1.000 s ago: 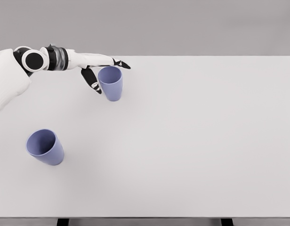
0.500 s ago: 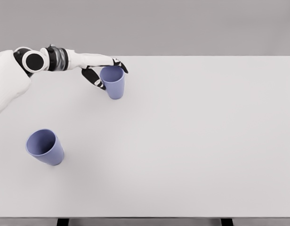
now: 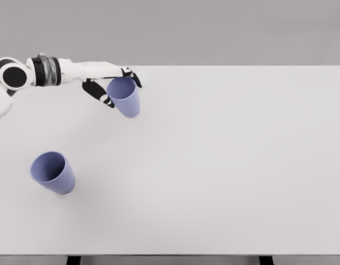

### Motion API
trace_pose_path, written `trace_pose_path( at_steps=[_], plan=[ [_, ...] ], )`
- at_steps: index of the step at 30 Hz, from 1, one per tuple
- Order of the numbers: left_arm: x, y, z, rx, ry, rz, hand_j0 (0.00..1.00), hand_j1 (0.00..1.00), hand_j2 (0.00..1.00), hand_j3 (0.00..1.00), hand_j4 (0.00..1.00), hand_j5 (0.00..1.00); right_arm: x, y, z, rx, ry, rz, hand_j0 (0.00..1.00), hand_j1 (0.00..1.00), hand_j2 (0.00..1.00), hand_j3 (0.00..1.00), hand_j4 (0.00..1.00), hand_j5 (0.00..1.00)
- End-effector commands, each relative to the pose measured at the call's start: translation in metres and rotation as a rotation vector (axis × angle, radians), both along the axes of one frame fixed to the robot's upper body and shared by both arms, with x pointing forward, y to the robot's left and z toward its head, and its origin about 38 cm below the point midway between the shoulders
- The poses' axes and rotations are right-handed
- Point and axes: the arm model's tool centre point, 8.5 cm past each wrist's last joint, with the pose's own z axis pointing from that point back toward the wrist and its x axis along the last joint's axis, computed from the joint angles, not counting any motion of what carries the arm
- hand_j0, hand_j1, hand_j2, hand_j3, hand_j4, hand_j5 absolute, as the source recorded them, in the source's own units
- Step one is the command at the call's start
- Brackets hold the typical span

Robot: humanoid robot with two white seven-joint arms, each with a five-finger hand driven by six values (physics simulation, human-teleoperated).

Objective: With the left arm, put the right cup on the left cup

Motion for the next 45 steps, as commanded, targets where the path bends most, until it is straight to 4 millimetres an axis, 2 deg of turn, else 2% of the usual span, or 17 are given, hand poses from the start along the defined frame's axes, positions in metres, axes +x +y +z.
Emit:
trace_pose_path(
  at_steps=[1,8,13,18,22,25,26,30,39,43,45],
  plan=[
    [-0.012,0.020,0.021,-0.035,-0.022,-0.001,0.56,0.56,0.56,0.56,0.56,0.56,0.000,0.000,0.000,0.000,0.000,0.002,1.00,1.00,1.00,1.00,1.00,1.00],
    [-0.058,0.068,0.060,-0.080,-0.042,-0.011,0.55,0.55,0.55,0.55,0.55,0.55,0.000,0.000,0.000,0.000,0.000,0.000,1.00,1.00,1.00,1.00,1.00,1.00],
    [-0.086,0.090,0.083,-0.078,-0.054,-0.009,0.55,0.55,0.55,0.55,0.55,0.55,0.000,0.000,0.000,0.000,0.000,0.000,1.00,1.00,1.00,1.00,1.00,1.00],
    [-0.129,0.121,0.113,-0.057,-0.068,0.010,0.55,0.55,0.55,0.55,0.55,0.55,0.000,0.000,0.000,0.000,0.000,0.000,1.00,1.00,1.00,1.00,1.00,1.00],
    [-0.144,0.133,0.124,-0.046,-0.071,0.029,0.55,0.55,0.55,0.55,0.55,0.55,0.000,0.000,0.000,0.000,0.000,0.000,1.00,1.00,1.00,1.00,1.00,1.00],
    [-0.147,0.136,0.124,-0.046,-0.065,0.036,0.55,0.55,0.55,0.55,0.55,0.55,0.000,0.000,0.000,0.000,0.000,0.000,1.00,1.00,1.00,1.00,1.00,1.00],
    [-0.151,0.142,0.126,-0.037,-0.067,0.048,0.55,0.55,0.55,0.55,0.55,0.55,0.001,0.000,0.000,0.000,-0.002,0.002,1.00,1.00,1.00,1.00,1.00,1.00],
    [-0.162,0.142,0.136,-0.041,-0.076,0.039,0.55,0.55,0.55,0.55,0.55,0.55,0.000,0.000,0.000,0.000,0.000,0.000,1.00,1.00,1.00,1.00,1.00,1.00],
    [-0.165,0.144,0.136,-0.041,-0.070,0.044,0.55,0.55,0.55,0.55,0.55,0.55,0.000,0.000,0.000,0.000,0.000,0.002,1.00,1.00,1.00,1.00,1.00,1.00],
    [-0.174,0.143,0.141,-0.046,-0.069,0.032,0.55,0.55,0.55,0.55,0.55,0.55,0.001,0.000,0.000,0.000,-0.002,0.002,1.00,1.00,1.00,1.00,1.00,1.00],
    [-0.179,0.142,0.137,-0.040,-0.053,0.026,0.55,0.55,0.55,0.55,0.55,0.55,0.000,0.000,0.000,0.000,0.000,0.000,1.00,1.00,1.00,1.00,1.00,1.00]
  ],
)
